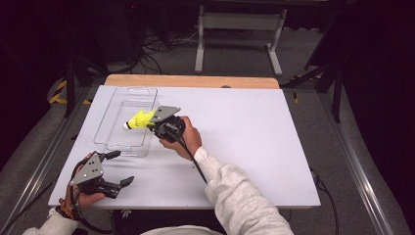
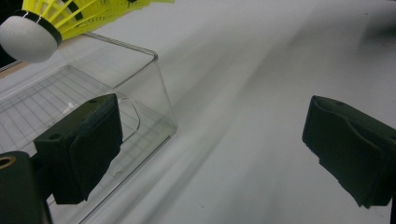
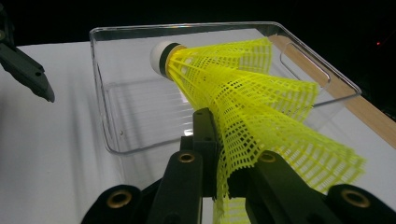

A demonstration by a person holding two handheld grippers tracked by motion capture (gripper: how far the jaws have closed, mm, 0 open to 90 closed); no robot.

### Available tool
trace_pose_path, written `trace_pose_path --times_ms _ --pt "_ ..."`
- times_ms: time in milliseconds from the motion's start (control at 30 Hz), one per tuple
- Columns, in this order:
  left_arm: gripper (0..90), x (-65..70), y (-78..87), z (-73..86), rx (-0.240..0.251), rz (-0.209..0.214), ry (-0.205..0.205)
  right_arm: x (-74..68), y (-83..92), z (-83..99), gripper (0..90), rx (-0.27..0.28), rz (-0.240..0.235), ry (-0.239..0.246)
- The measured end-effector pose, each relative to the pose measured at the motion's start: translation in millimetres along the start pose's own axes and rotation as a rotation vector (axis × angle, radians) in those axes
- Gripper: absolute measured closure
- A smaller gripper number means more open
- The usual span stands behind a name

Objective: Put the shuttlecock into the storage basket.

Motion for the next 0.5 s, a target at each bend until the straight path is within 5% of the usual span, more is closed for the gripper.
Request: trace_pose_path --times_ms 500 --pt "6.1 0.7 0.3 -0.5 0.000 0.005 -0.005 -12.6 -22.9 -18.6 87.1 -0.029 -0.036 0.046"
Point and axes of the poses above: each handheld gripper's, and its own axes: y roughly backward along the jaws, z roughly out of its underside, x roughly to its right, the point moved 7 cm from there along -y, roughly forward along the jaws, and after that the axes turned 6 degrees about -x, right-handed, at the moved point
